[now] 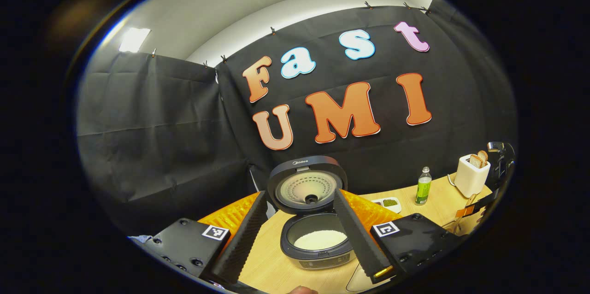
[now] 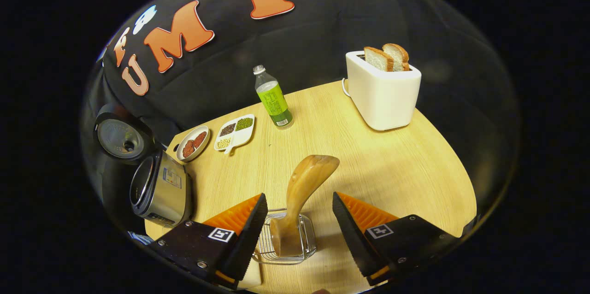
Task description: Close the left gripper, press the button to open the rice cooker; take a wooden spoon from the chopstick holder with the right hand, scoop a spoonful of rice and pour it into the rice cooker, then put the wooden spoon back into the chopstick holder.
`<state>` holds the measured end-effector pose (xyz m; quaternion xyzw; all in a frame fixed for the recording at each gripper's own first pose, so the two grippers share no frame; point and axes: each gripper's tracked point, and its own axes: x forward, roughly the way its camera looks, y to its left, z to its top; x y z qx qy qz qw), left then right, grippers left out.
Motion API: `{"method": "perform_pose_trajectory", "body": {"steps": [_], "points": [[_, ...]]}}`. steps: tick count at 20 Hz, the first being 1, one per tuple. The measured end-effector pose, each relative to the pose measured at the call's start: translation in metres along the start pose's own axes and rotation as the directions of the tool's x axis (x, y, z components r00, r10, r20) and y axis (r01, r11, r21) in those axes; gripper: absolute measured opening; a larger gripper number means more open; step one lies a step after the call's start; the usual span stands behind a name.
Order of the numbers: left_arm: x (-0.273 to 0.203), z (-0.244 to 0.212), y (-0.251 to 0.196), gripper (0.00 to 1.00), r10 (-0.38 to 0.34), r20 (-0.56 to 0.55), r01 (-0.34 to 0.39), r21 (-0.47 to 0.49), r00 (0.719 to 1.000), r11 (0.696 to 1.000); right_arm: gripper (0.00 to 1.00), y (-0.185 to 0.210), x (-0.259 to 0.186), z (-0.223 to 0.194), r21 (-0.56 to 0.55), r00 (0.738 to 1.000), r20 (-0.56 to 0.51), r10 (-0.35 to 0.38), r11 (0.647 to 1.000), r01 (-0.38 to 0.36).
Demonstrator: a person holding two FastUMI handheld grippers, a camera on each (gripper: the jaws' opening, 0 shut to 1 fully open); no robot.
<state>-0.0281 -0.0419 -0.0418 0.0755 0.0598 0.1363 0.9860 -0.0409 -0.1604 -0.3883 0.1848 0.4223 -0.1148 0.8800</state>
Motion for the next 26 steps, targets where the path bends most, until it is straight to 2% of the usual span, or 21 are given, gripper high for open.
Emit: {"method": "perform_pose_trajectory", "body": {"steps": [2, 3, 4, 8, 10, 11, 12, 14, 16, 17, 18, 19, 20, 23, 26], "points": [[-0.003, -0.002, -0.002, 1.00, 0.002, -0.006, -0.002, 0.007, 1.000, 1.000, 0.88, 0.000, 0.005, -0.003, -0.027, 1.000, -0.006, 0.001, 1.000, -0.002], [-0.004, -0.003, -0.003, 0.89, 0.001, -0.007, -0.001, 0.010, 1.000, 1.000, 0.87, -0.001, 0.007, -0.002, -0.036, 1.000, -0.005, 0.001, 0.999, -0.001], [-0.004, -0.002, -0.005, 0.98, -0.001, -0.010, 0.001, 0.013, 1.000, 1.000, 0.86, -0.001, 0.010, -0.003, -0.040, 1.000, -0.005, -0.002, 0.999, 0.001], [-0.005, -0.004, -0.009, 0.98, -0.006, -0.018, 0.007, 0.020, 1.000, 1.000, 0.75, -0.004, 0.016, -0.003, -0.031, 1.000, -0.010, -0.005, 0.999, 0.004], [-0.005, -0.006, -0.012, 0.98, -0.015, -0.023, 0.015, 0.016, 1.000, 1.000, 0.65, -0.001, 0.015, 0.001, -0.018, 1.000, 0.002, -0.001, 1.000, 0.001], [-0.004, -0.006, -0.014, 0.98, -0.018, -0.022, 0.018, 0.016, 1.000, 1.000, 0.52, 0.000, 0.014, 0.004, -0.010, 1.000, 0.012, -0.001, 1.000, 0.001], [-0.004, -0.008, -0.013, 0.98, -0.019, -0.021, 0.019, 0.016, 1.000, 1.000, 0.53, 0.000, 0.016, 0.007, 0.000, 1.000, 0.023, -0.008, 1.000, 0.008], [0.001, -0.009, -0.015, 0.98, -0.027, -0.021, 0.027, 0.008, 0.999, 1.000, 0.41, -0.001, 0.019, 0.011, 0.018, 0.999, 0.032, -0.028, 0.999, 0.027], [0.003, -0.007, -0.013, 0.98, -0.033, -0.014, 0.034, 0.007, 0.999, 0.999, 0.22, 0.005, 0.019, 0.009, 0.039, 0.999, 0.019, -0.026, 0.999, 0.025], [0.005, -0.008, -0.012, 0.98, -0.036, -0.008, 0.036, 0.008, 0.999, 0.999, 0.18, 0.007, 0.018, 0.010, 0.046, 0.999, 0.019, -0.028, 0.999, 0.027], [0.006, -0.007, -0.012, 0.98, -0.040, -0.004, 0.040, 0.008, 0.999, 0.999, 0.22, 0.007, 0.017, 0.010, 0.046, 0.999, 0.025, -0.031, 0.998, 0.030], [0.009, -0.008, -0.009, 0.98, -0.044, -0.001, 0.044, 0.006, 0.999, 0.999, 0.15, 0.008, 0.015, 0.010, 0.040, 0.999, 0.032, -0.038, 0.999, 0.037], [0.011, -0.010, -0.008, 1.00, -0.050, -0.002, 0.050, 0.003, 0.999, 0.999, 0.19, 0.010, 0.010, 0.008, 0.033, 0.999, 0.036, -0.040, 0.999, 0.039], [0.020, -0.014, -0.001, 0.98, -0.061, -0.001, 0.061, -0.009, 0.998, 0.998, 0.19, 0.016, -0.003, 0.007, 0.012, 0.996, 0.075, -0.051, 0.999, 0.050], [0.029, -0.017, 0.004, 1.00, -0.082, -0.001, 0.082, -0.026, 0.997, 0.996, 0.17, 0.020, -0.013, 0.001, -0.010, 0.992, 0.103, -0.072, 0.997, 0.074]]}}
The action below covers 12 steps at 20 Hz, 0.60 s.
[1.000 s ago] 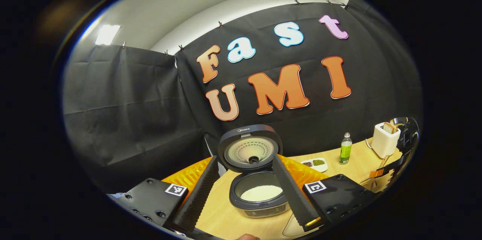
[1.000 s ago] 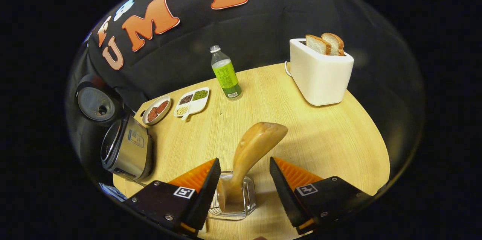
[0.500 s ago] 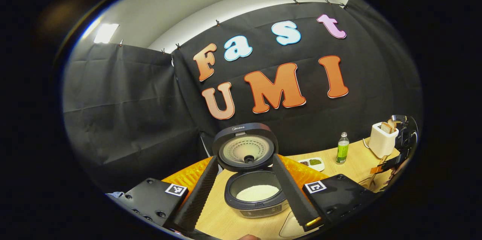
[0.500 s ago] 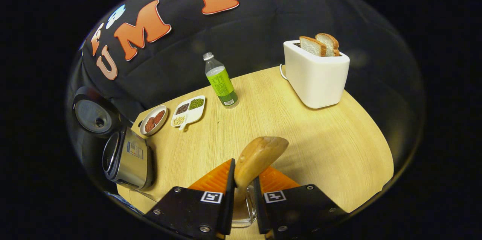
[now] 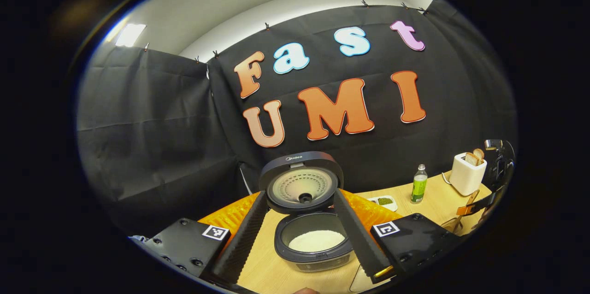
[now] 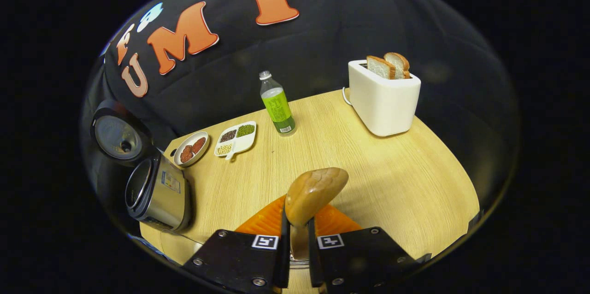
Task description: Close the left gripper, press the button to open the rice cooker; take a wooden spoon from the chopstick holder with the right hand, scoop a spoonful of rice and pour it into the rice cooker, then put the wooden spoon back into the chopstick holder.
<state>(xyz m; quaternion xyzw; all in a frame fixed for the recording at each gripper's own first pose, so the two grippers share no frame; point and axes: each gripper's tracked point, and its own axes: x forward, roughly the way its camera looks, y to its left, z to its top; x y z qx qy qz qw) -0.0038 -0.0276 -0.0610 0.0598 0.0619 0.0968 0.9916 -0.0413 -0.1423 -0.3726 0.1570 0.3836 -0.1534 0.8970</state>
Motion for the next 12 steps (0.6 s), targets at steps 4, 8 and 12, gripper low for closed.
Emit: {"method": "perform_pose_trajectory", "body": {"steps": [4, 8, 12], "points": [[0.011, -0.004, 0.006, 0.98, -0.031, -0.004, 0.031, -0.013, 1.000, 0.999, 0.13, 0.003, -0.010, -0.008, -0.028, 0.999, -0.001, -0.039, 0.999, 0.039], [0.021, -0.003, 0.014, 0.98, -0.060, 0.004, 0.060, -0.027, 0.998, 0.998, 0.12, 0.001, -0.015, -0.005, -0.005, 0.996, 0.010, -0.093, 0.996, 0.093], [0.027, -0.007, 0.023, 0.98, -0.077, 0.011, 0.077, -0.042, 0.997, 0.996, 0.12, 0.008, -0.033, 0.016, 0.063, 0.992, 0.067, -0.104, 0.993, 0.100]]}}
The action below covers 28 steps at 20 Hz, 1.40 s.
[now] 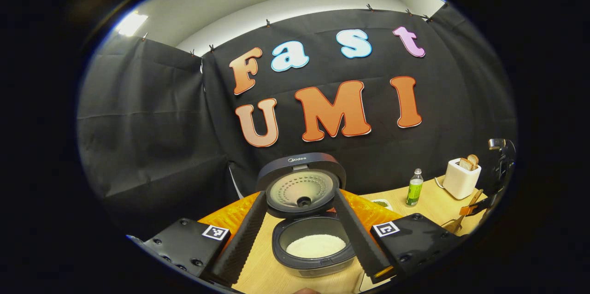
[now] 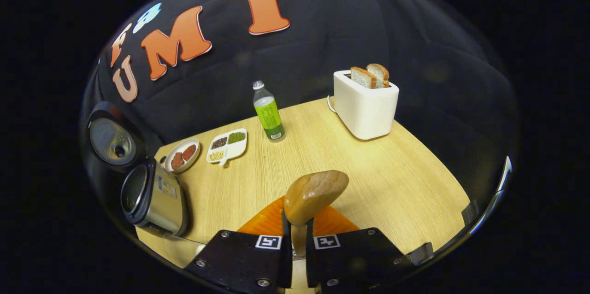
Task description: Close the left gripper, press the button to open the rice cooker; take a wooden spoon from the chopstick holder with the right hand, scoop a spoonful of rice and pour it into the rice cooker, then put the wooden spoon back into the chopstick holder.
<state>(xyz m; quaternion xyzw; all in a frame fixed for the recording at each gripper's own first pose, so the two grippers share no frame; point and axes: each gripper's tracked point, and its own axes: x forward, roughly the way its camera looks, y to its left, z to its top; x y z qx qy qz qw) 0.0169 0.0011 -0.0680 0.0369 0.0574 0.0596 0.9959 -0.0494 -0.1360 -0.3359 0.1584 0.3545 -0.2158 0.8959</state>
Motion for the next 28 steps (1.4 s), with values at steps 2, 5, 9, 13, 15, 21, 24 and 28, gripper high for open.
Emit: {"method": "perform_pose_trajectory", "body": {"steps": [2, 5, 9, 13, 15, 21, 24, 28], "points": [[0.001, -0.001, 0.007, 0.89, -0.005, 0.000, 0.005, -0.010, 1.000, 1.000, 0.11, 0.003, -0.013, 0.010, 0.013, 1.000, 0.024, 0.007, 1.000, -0.007], [0.002, -0.003, 0.019, 0.89, -0.001, 0.006, 0.002, -0.018, 1.000, 1.000, 0.11, 0.015, -0.040, 0.025, 0.032, 0.998, 0.063, 0.030, 0.999, -0.032], [0.003, -0.007, 0.029, 0.89, -0.008, 0.011, 0.009, -0.033, 1.000, 0.999, 0.11, 0.035, -0.071, 0.035, 0.048, 0.992, 0.091, 0.086, 0.995, -0.090], [0.003, -0.012, 0.035, 0.89, -0.015, 0.003, 0.015, -0.049, 1.000, 0.999, 0.11, 0.057, -0.090, 0.025, 0.042, 0.988, 0.072, 0.139, 0.989, -0.143], [0.004, -0.014, 0.037, 0.98, -0.014, 0.000, 0.014, -0.053, 1.000, 0.998, 0.11, 0.073, -0.101, 0.016, 0.035, 0.982, 0.050, 0.180, 0.983, -0.182], [0.008, -0.021, 0.039, 0.98, -0.033, -0.006, 0.033, -0.056, 0.999, 0.998, 0.11, 0.117, -0.118, -0.023, -0.040, 0.967, -0.018, 0.255, 0.966, -0.256], [0.011, -0.026, 0.045, 0.98, -0.042, -0.015, 0.042, -0.052, 0.999, 0.998, 0.11, 0.123, -0.108, -0.044, -0.141, 0.977, -0.029, 0.213, 0.966, -0.215], [0.015, -0.034, 0.053, 0.98, -0.058, -0.032, 0.057, -0.044, 0.998, 0.997, 0.11, 0.128, -0.096, -0.067, -0.238, 0.989, -0.025, 0.149, 0.960, -0.150]]}}
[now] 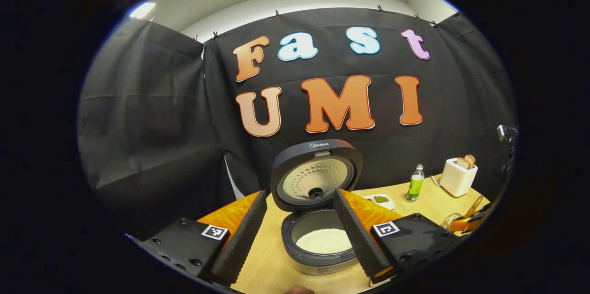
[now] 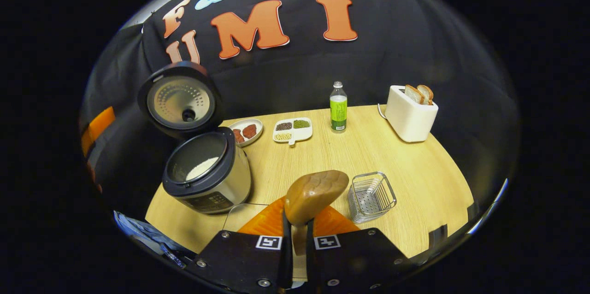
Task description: Close the left gripper, press the button to open the rice cooker; take a wooden spoon from the chopstick holder with the right hand, scoop a spoonful of rice and pour it into the rice cooker, then put the wooden spoon back into the chopstick holder.
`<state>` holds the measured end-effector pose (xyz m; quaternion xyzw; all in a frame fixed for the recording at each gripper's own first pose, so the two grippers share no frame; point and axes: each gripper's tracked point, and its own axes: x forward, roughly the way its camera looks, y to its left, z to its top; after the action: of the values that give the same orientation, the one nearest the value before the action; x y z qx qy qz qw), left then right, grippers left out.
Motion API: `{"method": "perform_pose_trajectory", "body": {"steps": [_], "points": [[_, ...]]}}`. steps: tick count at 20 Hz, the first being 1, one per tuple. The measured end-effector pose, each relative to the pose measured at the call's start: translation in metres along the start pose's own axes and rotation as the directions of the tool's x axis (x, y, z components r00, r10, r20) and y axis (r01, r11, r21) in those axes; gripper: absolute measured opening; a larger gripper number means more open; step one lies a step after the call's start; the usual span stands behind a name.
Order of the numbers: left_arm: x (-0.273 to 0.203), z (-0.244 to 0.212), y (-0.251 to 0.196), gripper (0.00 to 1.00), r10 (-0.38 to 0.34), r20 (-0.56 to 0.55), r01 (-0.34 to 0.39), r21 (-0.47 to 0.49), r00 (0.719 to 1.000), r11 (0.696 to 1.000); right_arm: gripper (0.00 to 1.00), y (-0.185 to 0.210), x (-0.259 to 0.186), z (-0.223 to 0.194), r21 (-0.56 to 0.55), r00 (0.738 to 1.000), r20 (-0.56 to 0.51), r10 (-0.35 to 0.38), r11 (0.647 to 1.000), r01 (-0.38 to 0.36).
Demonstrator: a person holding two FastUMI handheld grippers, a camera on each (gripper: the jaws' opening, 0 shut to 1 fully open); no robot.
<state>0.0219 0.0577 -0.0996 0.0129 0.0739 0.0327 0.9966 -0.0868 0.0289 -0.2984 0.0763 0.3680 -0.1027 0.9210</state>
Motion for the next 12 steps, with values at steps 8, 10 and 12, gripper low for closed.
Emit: {"method": "perform_pose_trajectory", "body": {"steps": [8, 10, 12], "points": [[0.006, -0.010, 0.007, 0.98, -0.033, -0.016, 0.033, 0.011, 0.999, 0.999, 0.12, -0.014, 0.015, -0.017, -0.187, 0.976, 0.070, -0.207, 0.958, 0.217], [0.006, -0.014, 0.010, 0.98, -0.034, -0.030, 0.034, 0.008, 0.999, 0.999, 0.12, -0.016, 0.018, -0.021, -0.196, 0.972, 0.082, -0.222, 0.952, 0.234], [0.007, -0.016, 0.008, 0.98, -0.039, -0.037, 0.039, 0.004, 0.999, 0.999, 0.11, -0.020, 0.022, -0.037, -0.197, 0.970, 0.045, -0.237, 0.950, 0.241]]}}
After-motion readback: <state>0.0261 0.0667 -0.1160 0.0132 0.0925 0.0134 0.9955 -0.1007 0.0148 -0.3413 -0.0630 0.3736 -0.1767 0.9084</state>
